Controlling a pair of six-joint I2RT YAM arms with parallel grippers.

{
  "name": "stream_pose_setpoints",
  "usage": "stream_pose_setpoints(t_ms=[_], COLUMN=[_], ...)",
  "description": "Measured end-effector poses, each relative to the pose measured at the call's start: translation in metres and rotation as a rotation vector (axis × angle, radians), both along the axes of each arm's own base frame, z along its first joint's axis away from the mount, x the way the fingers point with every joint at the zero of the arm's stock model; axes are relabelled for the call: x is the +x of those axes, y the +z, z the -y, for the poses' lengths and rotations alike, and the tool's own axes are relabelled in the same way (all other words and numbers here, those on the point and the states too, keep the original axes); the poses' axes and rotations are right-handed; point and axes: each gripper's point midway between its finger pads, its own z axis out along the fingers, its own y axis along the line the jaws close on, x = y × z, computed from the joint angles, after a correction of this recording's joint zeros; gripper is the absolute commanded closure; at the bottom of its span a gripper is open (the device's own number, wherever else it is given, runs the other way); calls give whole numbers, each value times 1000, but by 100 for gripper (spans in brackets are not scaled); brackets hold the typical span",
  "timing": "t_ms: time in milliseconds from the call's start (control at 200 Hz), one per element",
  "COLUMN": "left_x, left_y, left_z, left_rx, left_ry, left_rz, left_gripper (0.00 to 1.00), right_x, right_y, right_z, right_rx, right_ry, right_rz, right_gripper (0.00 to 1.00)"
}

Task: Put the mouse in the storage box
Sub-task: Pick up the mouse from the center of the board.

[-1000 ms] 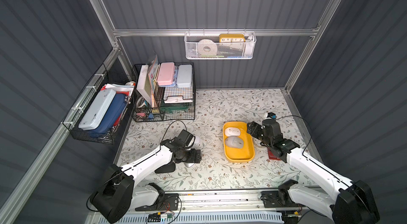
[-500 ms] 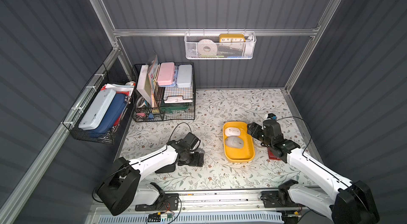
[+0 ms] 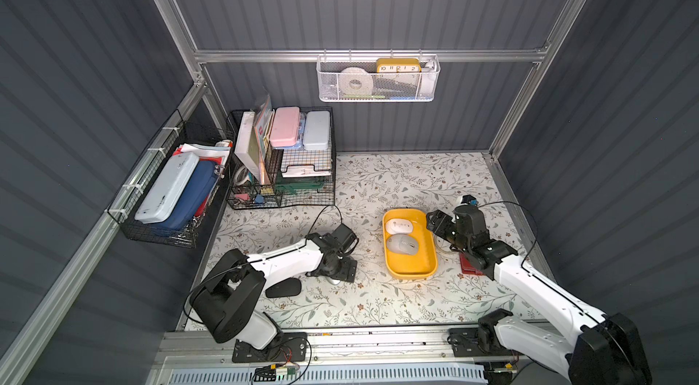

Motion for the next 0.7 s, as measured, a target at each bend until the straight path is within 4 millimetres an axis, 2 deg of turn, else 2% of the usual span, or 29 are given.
stream_pose_setpoints(t_ms=[205,400,555,700], left_x=[6,9,8,8], left_y=[-2,-3,-4,-4], left_z=[4,5,6,7], left_rx=[35,49,53,52], left_ry=[-54,-60,-64,-59], left_rz=[23,29,33,33], left_gripper=[12,26,40,59], right_x=[1,1,1,1], right_y=[0,0,0,0], right_z=[2,4,4,3], right_rx=[6,11,13,17], right_ry=[-4,-6,-6,-3], right_rz=[-3,-4,-5,-7], right_gripper=[18,18,18,19])
